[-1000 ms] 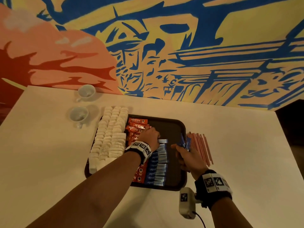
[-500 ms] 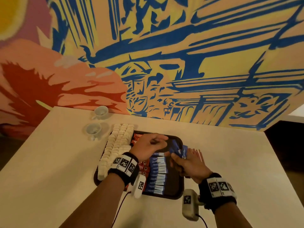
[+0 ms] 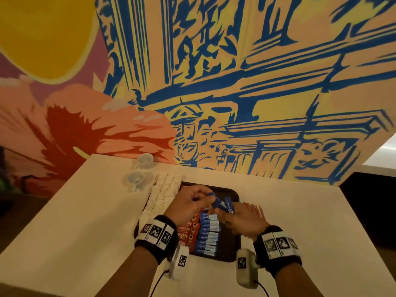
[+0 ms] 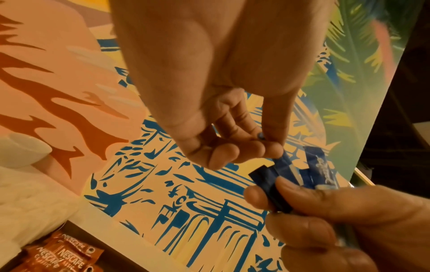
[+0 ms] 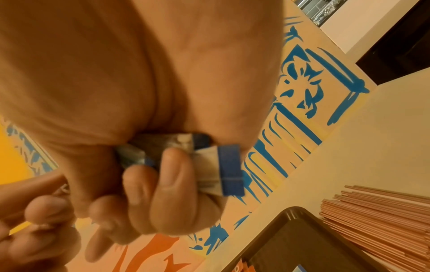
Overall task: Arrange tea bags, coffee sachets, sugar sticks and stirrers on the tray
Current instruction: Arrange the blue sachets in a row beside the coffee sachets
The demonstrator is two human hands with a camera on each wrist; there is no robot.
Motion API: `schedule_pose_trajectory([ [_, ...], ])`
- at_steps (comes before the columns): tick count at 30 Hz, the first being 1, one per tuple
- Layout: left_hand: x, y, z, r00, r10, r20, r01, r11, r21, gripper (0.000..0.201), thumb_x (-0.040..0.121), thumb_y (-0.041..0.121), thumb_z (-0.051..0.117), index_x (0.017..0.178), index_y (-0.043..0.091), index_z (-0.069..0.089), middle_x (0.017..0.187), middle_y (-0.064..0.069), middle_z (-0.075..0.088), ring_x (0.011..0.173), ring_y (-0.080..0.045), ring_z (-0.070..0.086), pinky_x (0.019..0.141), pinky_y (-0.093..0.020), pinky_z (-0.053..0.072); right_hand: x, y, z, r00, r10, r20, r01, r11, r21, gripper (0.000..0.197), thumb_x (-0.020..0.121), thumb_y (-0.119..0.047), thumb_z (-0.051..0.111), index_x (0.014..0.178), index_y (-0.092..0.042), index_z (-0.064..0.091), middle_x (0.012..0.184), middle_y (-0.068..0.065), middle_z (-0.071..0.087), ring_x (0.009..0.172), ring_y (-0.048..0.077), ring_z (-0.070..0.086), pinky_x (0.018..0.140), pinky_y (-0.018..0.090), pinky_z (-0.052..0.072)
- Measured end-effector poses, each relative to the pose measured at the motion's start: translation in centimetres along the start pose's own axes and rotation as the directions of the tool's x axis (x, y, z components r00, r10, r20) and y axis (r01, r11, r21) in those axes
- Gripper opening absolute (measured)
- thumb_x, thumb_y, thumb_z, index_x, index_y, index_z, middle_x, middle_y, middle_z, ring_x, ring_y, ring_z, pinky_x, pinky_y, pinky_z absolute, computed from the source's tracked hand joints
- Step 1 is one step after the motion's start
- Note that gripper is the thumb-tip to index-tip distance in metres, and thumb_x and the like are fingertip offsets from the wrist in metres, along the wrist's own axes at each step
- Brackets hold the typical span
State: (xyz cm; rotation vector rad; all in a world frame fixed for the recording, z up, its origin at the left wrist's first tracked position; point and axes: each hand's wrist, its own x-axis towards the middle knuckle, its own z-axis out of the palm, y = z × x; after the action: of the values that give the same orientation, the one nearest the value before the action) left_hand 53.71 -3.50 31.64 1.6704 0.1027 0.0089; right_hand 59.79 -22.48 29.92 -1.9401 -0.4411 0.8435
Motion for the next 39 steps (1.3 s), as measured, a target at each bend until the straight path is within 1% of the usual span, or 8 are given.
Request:
schedule_pose_trajectory([
  [9, -2.4, 1.9, -0.7, 1.0, 0.006, -0.022, -0.01, 0.984, -0.179, 0.012, 0.096, 0.01, 0.062, 0.105, 0.002, 0.063, 0.101, -0.016, 0.076, 0.091, -0.028, 0.07, 0.079, -0.029, 0.056, -1.3, -0.4, -0.6, 0.934, 0.045, -0.355, 0.019, 0.984, 0.175, 0.041, 0.103, -0.048, 0.048, 0.098, -0.015, 0.072, 0.062, -0.003, 0.045, 0.05, 0.011, 0.037, 0.048, 0.027, 0.028],
  [14, -3.6, 2.0, -0.3, 1.0, 0.018, 0.005, -0.017, 0.988, -0.151, 0.012, 0.093, 0.014, 0.066, 0.1, 0.004, 0.068, 0.098, -0.014, 0.076, 0.089, -0.025, 0.072, 0.077, -0.027, 0.056, -2.2, -1.4, -0.5, 0.951, 0.062, -0.303, 0.083, 0.892, 0.444, 0.061, 0.096, -0.064, 0.049, 0.095, -0.008, 0.074, 0.056, -0.004, 0.038, 0.047, 0.011, 0.027, 0.047, 0.026, 0.019],
  [19, -3.7, 1.7, -0.3, 0.999, 0.005, 0.035, -0.003, 0.999, -0.048, 0.013, 0.09, 0.002, 0.069, 0.102, 0.003, 0.065, 0.09, -0.015, 0.077, 0.077, -0.018, 0.072, 0.073, -0.026, 0.058, -2.2, -1.3, -0.4, 0.964, -0.056, -0.261, 0.168, 0.887, 0.43, 0.04, 0.089, -0.042, 0.073, 0.087, -0.002, 0.068, 0.067, 0.011, 0.046, 0.044, 0.01, 0.029, 0.041, 0.022, 0.023],
  [22, -3.3, 1.6, -0.8, 1.0, -0.008, 0.014, 0.008, 0.999, -0.048, 0.024, 0.091, 0.004, 0.069, 0.114, 0.003, 0.064, 0.09, -0.015, 0.077, 0.073, -0.016, 0.072, 0.07, -0.025, 0.057, -2.0, -1.1, -0.7, 0.962, -0.072, -0.262, 0.182, 0.886, 0.426, 0.026, 0.091, -0.029, 0.074, 0.077, -0.008, 0.067, 0.058, 0.004, 0.05, 0.041, 0.008, 0.03, 0.039, 0.02, 0.026],
  [27, -2.0, 0.3, -1.9, 0.994, 0.01, -0.112, -0.007, 1.0, 0.028, 0.012, 0.096, 0.012, 0.065, 0.107, 0.012, 0.07, 0.089, -0.005, 0.077, 0.078, -0.019, 0.072, 0.072, -0.028, 0.057, -1.2, -0.9, -0.9, 0.95, -0.051, -0.309, 0.182, 0.893, 0.412, 0.03, 0.09, -0.028, 0.075, 0.089, 0.001, 0.071, 0.067, 0.01, 0.06, 0.042, 0.009, 0.032, 0.04, 0.022, 0.026],
  [30, -1.0, -0.5, -2.5, 0.982, 0.071, -0.176, -0.043, 0.987, 0.156, 0.01, 0.096, 0.019, 0.066, 0.105, 0.021, 0.071, 0.097, 0.006, 0.076, 0.089, -0.008, 0.07, 0.077, -0.027, 0.055, -0.6, -0.8, -1.1, 0.925, -0.038, -0.377, 0.191, 0.907, 0.376, 0.03, 0.09, -0.028, 0.075, 0.093, 0.002, 0.072, 0.074, 0.011, 0.068, 0.041, 0.008, 0.035, 0.04, 0.023, 0.027],
  [35, 1.2, -0.6, -1.6, 0.981, 0.188, 0.049, -0.177, 0.76, 0.625, 0.027, 0.089, 0.036, 0.073, 0.115, 0.036, 0.066, 0.108, 0.023, 0.06, 0.104, 0.0, 0.055, 0.091, -0.022, 0.045, 0.9, -0.5, -1.3, 0.912, -0.014, -0.41, 0.165, 0.927, 0.337, 0.025, 0.088, -0.032, 0.078, 0.078, -0.01, 0.071, 0.071, 0.011, 0.068, 0.04, 0.008, 0.038, 0.04, 0.023, 0.029],
  [39, 3.7, -0.1, -1.4, 0.961, 0.229, 0.153, -0.259, 0.561, 0.786, 0.024, 0.093, 0.037, 0.067, 0.116, 0.031, 0.069, 0.104, 0.014, 0.065, 0.096, -0.005, 0.056, 0.09, -0.028, 0.047, 2.2, 0.4, -1.3, 0.906, 0.035, -0.422, 0.123, 0.932, 0.342, 0.035, 0.086, -0.041, 0.077, 0.073, -0.011, 0.065, 0.059, 0.005, 0.057, 0.042, 0.011, 0.037, 0.044, 0.026, 0.03],
])
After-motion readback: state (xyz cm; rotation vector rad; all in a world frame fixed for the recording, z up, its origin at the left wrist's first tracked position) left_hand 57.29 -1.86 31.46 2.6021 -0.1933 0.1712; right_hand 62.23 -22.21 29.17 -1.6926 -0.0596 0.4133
